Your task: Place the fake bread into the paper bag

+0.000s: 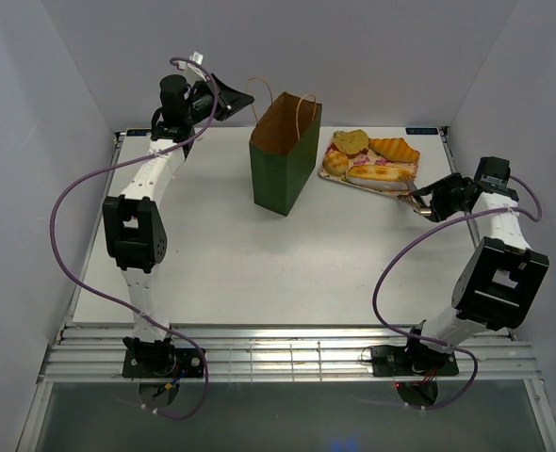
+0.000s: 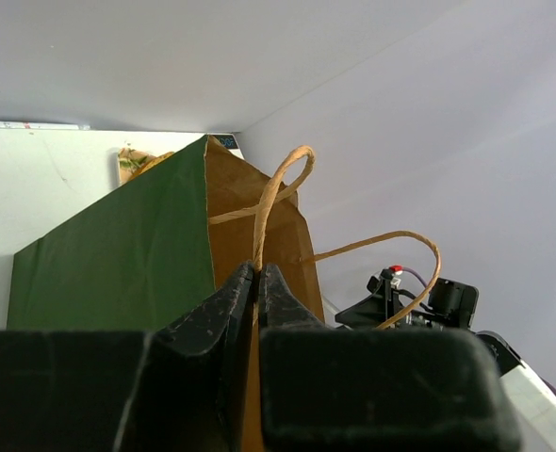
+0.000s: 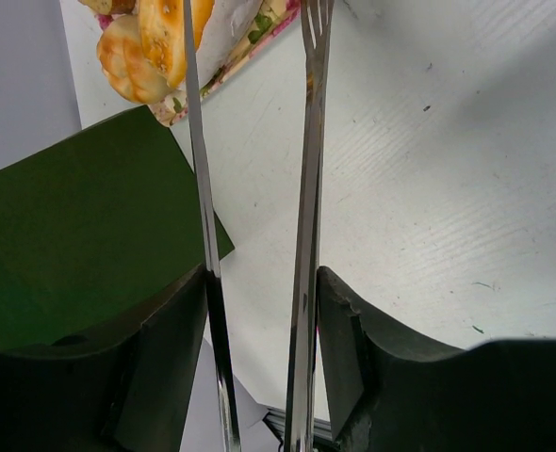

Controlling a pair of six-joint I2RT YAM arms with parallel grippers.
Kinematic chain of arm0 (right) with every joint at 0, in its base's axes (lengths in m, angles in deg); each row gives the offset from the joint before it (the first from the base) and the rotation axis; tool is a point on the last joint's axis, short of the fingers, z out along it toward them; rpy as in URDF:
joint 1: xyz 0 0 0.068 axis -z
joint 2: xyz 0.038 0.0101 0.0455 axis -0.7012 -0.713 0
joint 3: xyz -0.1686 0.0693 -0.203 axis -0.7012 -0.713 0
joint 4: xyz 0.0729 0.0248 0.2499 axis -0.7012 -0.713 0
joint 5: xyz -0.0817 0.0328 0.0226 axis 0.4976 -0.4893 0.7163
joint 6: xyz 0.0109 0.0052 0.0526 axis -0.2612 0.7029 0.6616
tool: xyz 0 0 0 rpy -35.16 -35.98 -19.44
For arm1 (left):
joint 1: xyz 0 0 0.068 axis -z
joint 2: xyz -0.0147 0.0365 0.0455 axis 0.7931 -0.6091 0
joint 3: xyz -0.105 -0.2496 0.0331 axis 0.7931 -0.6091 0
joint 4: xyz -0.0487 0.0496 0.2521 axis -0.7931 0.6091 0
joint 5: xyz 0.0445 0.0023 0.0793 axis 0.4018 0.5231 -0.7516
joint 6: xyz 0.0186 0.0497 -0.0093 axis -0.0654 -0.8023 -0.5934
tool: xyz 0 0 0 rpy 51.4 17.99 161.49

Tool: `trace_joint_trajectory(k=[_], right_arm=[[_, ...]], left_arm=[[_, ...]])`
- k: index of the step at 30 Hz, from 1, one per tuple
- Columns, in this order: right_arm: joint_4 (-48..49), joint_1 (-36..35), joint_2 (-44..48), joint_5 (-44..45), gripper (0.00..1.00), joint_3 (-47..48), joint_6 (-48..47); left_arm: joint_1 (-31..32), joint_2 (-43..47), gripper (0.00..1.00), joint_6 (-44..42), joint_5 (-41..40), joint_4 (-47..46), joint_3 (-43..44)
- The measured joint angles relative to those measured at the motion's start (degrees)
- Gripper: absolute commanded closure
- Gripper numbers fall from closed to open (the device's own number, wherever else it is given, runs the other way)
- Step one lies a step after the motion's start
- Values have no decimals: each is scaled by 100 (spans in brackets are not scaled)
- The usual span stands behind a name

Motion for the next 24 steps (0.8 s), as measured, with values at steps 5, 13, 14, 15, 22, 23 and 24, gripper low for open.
trace_joint_trajectory(k=[5,13,14,15,22,23,24], right_arm=[[160,2,-114,-2,48,0,-2],[452,2,-415,-138,50,0,-2],[481,2,-459,-164,50,9,-2],[496,2,-503,-186,50,28,-2],[691,2,-721,-304,65,118,-11],[723,2,-737,-328,72,118,-4],[758,2,-745,-348,74,118,-4]], left_arm=[[0,0,83,17,4,4,0],[-2,0,83,28,7,22,0],[-2,0,83,26,7,24,0],[-2,0,84,26,7,26,0],[-2,0,85,20,7,46,0],[-2,0,85,20,7,48,-4],[-2,0,85,20,4,50,-15]])
